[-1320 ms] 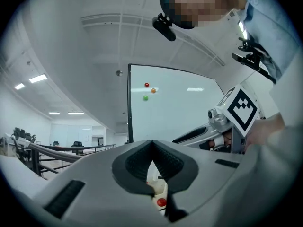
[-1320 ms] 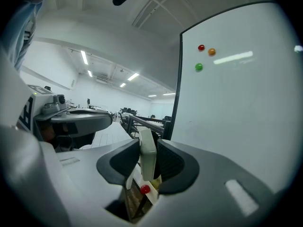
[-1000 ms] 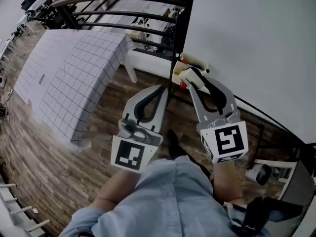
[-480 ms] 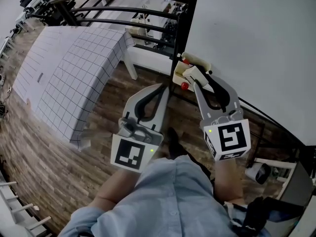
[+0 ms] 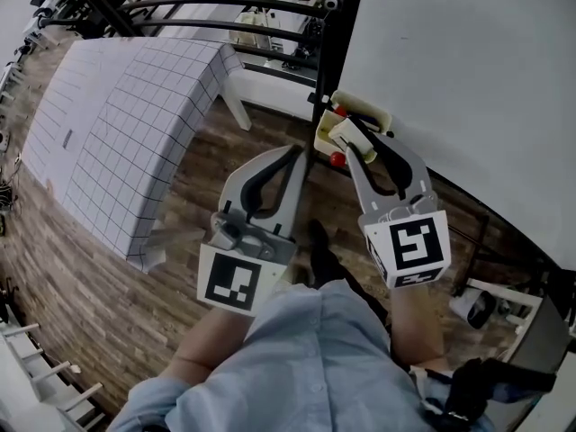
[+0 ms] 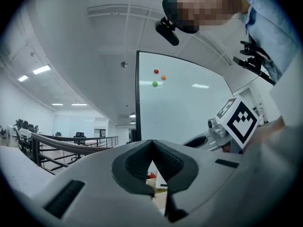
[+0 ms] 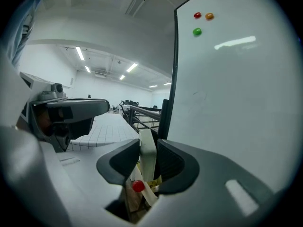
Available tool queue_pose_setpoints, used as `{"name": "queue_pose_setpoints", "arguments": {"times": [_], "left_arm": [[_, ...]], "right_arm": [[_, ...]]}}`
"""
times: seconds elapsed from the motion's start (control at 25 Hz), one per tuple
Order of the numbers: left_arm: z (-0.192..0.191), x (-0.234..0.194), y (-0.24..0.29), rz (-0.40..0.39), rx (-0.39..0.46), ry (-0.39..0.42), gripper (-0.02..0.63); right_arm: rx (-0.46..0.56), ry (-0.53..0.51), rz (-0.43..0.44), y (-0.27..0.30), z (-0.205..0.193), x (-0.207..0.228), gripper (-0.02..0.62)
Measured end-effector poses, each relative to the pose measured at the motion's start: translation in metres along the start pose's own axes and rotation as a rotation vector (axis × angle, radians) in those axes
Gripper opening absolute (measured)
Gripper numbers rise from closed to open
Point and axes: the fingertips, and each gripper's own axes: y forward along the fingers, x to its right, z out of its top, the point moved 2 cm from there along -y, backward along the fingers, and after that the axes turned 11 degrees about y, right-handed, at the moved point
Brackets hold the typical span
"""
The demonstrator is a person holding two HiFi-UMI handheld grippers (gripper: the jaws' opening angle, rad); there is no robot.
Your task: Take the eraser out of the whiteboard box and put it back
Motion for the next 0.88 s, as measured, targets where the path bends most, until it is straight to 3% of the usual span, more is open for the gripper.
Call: {"name": "queue_pose_setpoints", "arguments": {"times": [0.36, 0.88], "left_arm": [[-0.026, -0.011, 0.019, 0.014, -0.050, -0.023, -0.002], [-0.041, -0.010, 0.034, 0.002, -0.076, -0.045, -0.002]], "right_arm": [[-0.002, 0.014, 0.045, 0.022, -0.001, 0.008, 0.114], [-0.141, 0.027, 0.053, 0.046, -0.046, 0.010, 0.117]]}}
